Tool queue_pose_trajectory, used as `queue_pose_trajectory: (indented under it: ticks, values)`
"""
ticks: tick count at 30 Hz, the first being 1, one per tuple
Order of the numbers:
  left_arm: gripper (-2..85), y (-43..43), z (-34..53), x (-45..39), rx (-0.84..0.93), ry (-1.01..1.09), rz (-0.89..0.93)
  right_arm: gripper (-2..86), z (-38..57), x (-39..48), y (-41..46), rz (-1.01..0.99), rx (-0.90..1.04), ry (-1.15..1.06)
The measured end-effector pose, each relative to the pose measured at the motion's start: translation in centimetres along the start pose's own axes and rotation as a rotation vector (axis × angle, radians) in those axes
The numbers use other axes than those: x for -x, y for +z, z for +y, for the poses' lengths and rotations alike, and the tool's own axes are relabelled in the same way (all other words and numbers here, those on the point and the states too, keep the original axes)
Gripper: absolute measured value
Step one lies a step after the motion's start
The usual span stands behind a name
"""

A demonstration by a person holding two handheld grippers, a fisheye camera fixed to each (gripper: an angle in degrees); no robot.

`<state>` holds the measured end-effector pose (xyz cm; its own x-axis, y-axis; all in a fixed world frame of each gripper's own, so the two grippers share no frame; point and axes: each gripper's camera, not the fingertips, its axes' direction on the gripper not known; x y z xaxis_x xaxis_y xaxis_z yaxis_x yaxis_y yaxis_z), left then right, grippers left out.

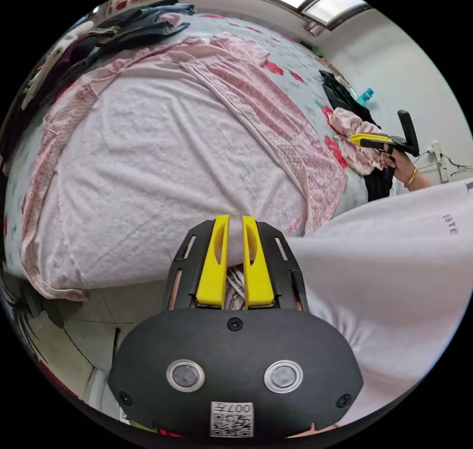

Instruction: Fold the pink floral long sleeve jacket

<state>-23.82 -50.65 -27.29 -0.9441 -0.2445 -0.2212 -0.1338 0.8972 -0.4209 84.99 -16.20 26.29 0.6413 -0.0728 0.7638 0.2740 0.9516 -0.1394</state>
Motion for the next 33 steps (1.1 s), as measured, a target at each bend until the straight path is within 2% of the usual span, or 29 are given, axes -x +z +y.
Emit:
queue_pose_trajectory:
  ticks: [5,10,17,19,22,24,26,30,33]
  values:
    - [6.7,-4.5,-5.8,6.0,-0.124,-0.001,-0.006,3.9,-13.4,4.4,2.0,-0.04,-0.11,-0.14]
    - [8.9,-5.7,-17.0,11.4,-0.174,0.077,0.039,4.9,-22.4,8.9,8.4,-0.058,-0.073,-0.173]
    - [10.7,-3.3,-30.8,15.1,-0.151,0.153,0.138,7.2,-22.0,10.0,16.9,-0.027,0.05,-0.057]
    - [11.0,-1.5,-34.9,15.5,-0.112,0.171,0.181,7.4,-21.6,10.1,18.6,-0.023,0.098,-0.05]
    - [8.5,0.9,-38.7,15.2,-0.019,0.226,0.188,7.4,-21.5,10.1,19.4,-0.024,0.062,-0.033]
    - [1.9,1.9,-40.1,14.9,0.044,0.245,0.189,7.3,-22.4,10.1,20.1,-0.053,0.098,-0.023]
    - [0.3,1.3,-40.9,15.0,0.047,0.239,0.187,6.9,-23.3,10.9,20.5,-0.1,0.09,-0.057]
    - [0.1,-2.2,-40.7,15.3,-0.05,0.242,0.133,6.4,-24.3,13.8,21.5,-0.076,0.042,-0.172]
    - [3.4,-0.8,-39.5,15.9,0.0,0.233,0.096,6.0,-25.4,15.1,25.3,-0.141,0.153,-0.228]
